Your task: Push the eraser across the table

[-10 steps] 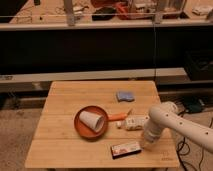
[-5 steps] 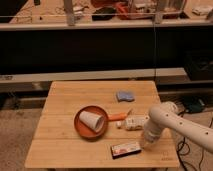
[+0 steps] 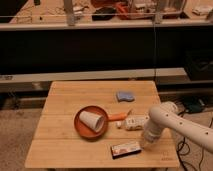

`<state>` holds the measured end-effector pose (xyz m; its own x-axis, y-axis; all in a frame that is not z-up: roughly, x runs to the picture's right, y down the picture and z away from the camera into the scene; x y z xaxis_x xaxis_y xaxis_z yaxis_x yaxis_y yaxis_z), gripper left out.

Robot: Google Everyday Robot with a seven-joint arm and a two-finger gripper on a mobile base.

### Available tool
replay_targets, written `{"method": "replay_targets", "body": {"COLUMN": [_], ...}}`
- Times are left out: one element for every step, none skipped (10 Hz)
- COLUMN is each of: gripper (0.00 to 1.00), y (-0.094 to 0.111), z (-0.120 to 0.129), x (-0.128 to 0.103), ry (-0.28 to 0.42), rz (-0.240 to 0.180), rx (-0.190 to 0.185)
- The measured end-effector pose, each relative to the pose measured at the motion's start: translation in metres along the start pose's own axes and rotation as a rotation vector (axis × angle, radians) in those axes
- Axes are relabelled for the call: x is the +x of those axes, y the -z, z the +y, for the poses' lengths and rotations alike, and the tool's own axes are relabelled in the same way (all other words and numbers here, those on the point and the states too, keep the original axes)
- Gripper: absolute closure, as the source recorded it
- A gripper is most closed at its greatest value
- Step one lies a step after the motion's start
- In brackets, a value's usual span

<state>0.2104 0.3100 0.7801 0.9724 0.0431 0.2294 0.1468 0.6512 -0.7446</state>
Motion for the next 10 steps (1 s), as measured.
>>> {"method": "replay_targets", "body": {"gripper": [0.27,0.21,0.2,0.2,0.2,0.2,0.2,0.2,0.2,0.2], "y": [0.0001,0.0001,0.0005,0.0028,0.0068,0.0069,0.0072,0.0077,0.0085,0.0095], "z": [-0.0001,-0.0002,-0.0001,0.0001,0.0038,0.0055,0.0049,0.0045,0.0056,0.0061], "x": [0.0,0.0,-0.0001,-0.0042,-0.0061,-0.006,-0.0085,-0.0098,-0.0088,-0.0076], "ry": [0.0,0.0,0.003,0.018,0.028,0.03,0.038,0.042,0.039,0.035], "rz": [0.0,0.0,0.005,0.043,0.099,0.114,0.118,0.118,0.118,0.117], "rx": [0.0,0.001,0.004,0.04,0.078,0.083,0.085,0.09,0.091,0.091]}}
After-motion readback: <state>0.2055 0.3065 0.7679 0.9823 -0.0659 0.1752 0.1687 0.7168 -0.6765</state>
